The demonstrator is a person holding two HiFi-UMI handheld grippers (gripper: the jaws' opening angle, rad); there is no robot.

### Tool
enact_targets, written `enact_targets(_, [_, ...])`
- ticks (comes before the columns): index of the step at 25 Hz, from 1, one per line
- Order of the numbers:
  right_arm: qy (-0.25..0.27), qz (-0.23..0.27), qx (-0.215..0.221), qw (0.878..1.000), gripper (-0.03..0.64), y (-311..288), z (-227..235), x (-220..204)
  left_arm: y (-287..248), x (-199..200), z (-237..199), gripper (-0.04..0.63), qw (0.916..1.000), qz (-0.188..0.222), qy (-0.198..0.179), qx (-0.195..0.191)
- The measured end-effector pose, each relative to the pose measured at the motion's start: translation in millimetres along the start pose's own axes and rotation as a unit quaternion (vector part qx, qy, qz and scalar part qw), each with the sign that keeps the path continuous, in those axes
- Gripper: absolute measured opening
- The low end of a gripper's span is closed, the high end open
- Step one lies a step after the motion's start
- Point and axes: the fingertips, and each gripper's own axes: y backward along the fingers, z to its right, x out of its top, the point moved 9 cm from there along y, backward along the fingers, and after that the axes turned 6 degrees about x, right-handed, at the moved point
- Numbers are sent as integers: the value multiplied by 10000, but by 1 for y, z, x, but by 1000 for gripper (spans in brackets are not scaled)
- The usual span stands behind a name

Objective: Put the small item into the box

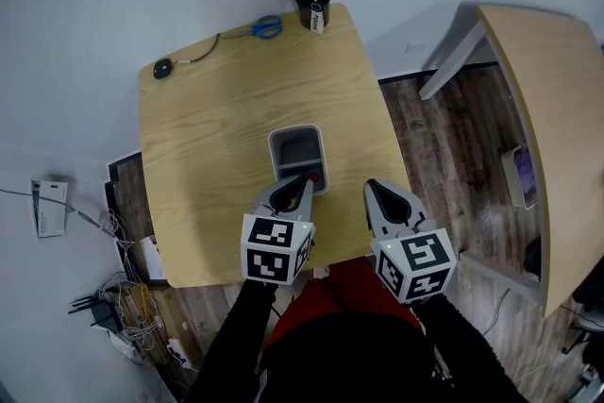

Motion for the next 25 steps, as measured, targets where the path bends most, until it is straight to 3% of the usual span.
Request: enact_targets(25, [251,208,239,9992,8,8,-25,10,43,6,-5,3,9967,658,425,200])
